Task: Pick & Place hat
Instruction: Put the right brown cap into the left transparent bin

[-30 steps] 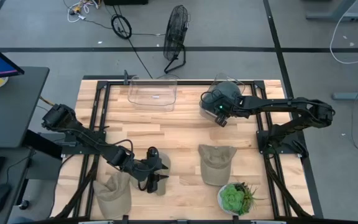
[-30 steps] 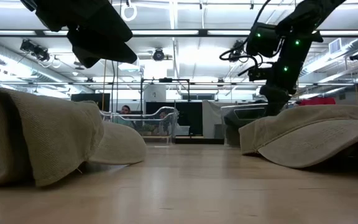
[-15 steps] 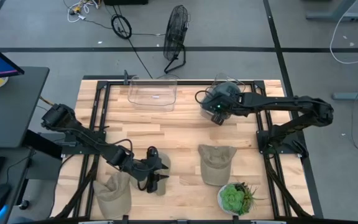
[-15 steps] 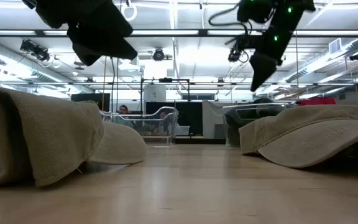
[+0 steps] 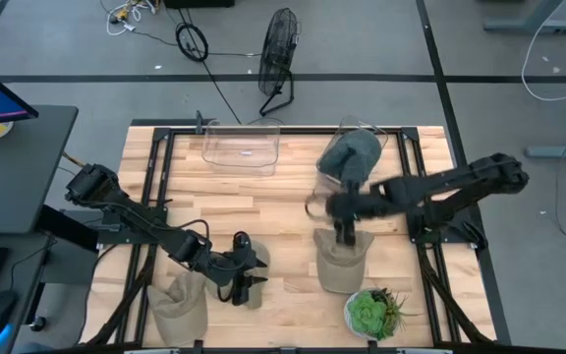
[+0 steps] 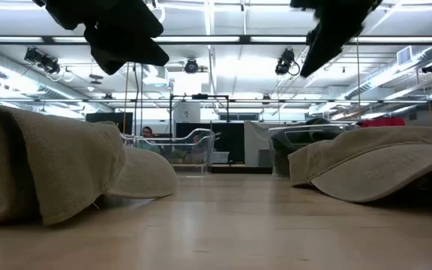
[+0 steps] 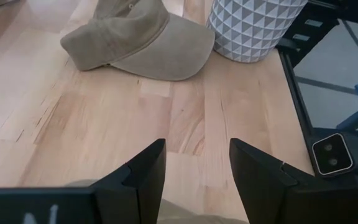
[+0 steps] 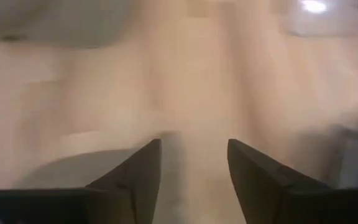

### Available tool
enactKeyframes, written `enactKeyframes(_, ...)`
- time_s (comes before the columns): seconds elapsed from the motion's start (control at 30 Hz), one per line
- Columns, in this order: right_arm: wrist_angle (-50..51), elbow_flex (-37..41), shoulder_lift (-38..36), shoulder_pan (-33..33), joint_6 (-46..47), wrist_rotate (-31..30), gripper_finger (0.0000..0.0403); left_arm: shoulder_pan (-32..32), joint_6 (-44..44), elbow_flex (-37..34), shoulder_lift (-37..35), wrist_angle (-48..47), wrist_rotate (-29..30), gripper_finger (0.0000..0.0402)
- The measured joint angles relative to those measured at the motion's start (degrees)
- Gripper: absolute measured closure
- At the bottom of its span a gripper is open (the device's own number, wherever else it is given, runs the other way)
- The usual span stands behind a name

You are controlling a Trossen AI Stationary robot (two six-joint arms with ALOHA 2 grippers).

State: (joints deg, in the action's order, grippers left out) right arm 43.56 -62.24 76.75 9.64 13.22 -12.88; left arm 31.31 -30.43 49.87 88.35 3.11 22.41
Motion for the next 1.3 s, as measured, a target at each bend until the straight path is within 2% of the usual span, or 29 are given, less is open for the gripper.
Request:
enactKeyframes(0.23,-6.2,1.9,1.5,15.6,6.2,2.0,0.0218,0.0,0.0,0.0,0.0,0.0,0.0,0.0220)
enactKeyframes(0.37,-7.7,3.0,5.2,19.8,12.0,-2.6,0.0225,0.0,0.0,0.0,0.0,0.0,0.0,0.0220)
enactKeyframes(0.47,-6.8,4.2,8.8,20.4,14.7,-6.8,0.0227,0.0,0.0,0.0,0.0,0.0,0.0,0.0220)
enactKeyframes(0.67,-3.8,4.7,15.5,17.3,20.9,-6.7,0.0219,-0.1,-0.4,0.0,0.0,0.1,0.0,0.0220)
enactKeyframes(0.73,-3.5,4.7,17.0,16.1,23.3,-4.1,0.0217,-0.2,-0.4,0.0,0.0,0.1,0.0,0.0220)
enactKeyframes(0.87,-4.4,4.7,18.9,14.1,23.9,6.4,0.0218,-0.4,-0.4,0.0,0.0,0.1,0.0,0.0220)
enactKeyframes(0.97,-4.5,4.6,19.9,13.5,23.6,5.9,0.0228,-0.4,-0.4,0.0,0.0,0.1,0.0,0.0220)
enactKeyframes(1.07,-4.6,4.6,20.5,12.6,22.1,4.5,0.0257,-0.4,-0.4,0.0,0.0,0.1,0.0,0.0220)
enactKeyframes(1.23,-5.3,4.3,19.5,10.7,19.1,3.6,0.0373,-0.4,-0.5,0.0,0.0,0.1,0.0,0.0220)
enactKeyframes(1.3,-4.9,3.3,18.9,9.9,18.1,3.9,0.0389,-0.4,-0.5,0.0,0.0,0.2,0.0,0.0220)
